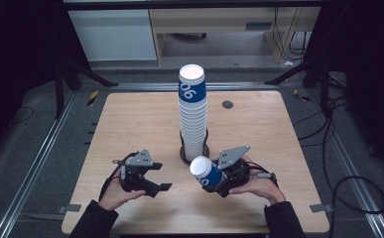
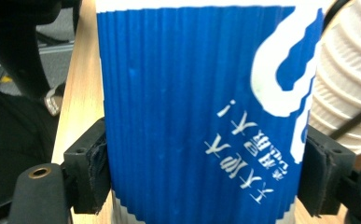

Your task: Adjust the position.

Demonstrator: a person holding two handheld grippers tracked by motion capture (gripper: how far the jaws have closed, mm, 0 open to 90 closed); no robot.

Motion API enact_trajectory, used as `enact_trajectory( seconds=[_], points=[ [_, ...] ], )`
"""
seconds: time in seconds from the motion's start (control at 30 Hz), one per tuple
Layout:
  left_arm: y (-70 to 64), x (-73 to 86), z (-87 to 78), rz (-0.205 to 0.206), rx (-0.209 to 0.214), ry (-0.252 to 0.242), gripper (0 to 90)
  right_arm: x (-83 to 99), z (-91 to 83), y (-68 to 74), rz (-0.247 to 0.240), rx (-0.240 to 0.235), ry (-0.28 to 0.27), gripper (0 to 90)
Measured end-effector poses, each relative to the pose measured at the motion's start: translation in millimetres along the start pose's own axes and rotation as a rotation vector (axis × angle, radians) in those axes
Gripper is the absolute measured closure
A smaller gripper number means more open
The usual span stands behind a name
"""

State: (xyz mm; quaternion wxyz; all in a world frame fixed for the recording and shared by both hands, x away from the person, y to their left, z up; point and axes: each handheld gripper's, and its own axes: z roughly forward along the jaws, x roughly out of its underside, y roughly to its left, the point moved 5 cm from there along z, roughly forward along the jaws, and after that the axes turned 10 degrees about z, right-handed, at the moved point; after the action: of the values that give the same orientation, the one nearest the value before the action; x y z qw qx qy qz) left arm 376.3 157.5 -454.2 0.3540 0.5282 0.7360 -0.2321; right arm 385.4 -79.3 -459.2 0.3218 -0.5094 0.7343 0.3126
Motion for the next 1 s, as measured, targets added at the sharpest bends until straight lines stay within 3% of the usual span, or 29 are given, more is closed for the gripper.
enact_trajectory(
  seconds=[0.3,0.47,0.73,1.0],
  points=[
    [-11.4,-4.7,5.7,0.046,0.055,0.010,18.6,3.6,23.8,5.3,-0.032,-0.034,0.084,20.1],
    [-16.0,-8.2,9.8,0.053,0.077,0.009,18.7,3.1,31.4,9.0,-0.042,-0.052,0.103,20.2],
    [-23.3,-11.0,16.2,0.090,0.106,0.040,18.7,4.9,46.3,15.5,-0.078,-0.040,0.190,20.2],
    [-29.7,-12.2,25.5,0.118,0.142,0.064,20.1,2.6,58.4,23.4,-0.117,-0.052,0.230,20.3]
  ],
)
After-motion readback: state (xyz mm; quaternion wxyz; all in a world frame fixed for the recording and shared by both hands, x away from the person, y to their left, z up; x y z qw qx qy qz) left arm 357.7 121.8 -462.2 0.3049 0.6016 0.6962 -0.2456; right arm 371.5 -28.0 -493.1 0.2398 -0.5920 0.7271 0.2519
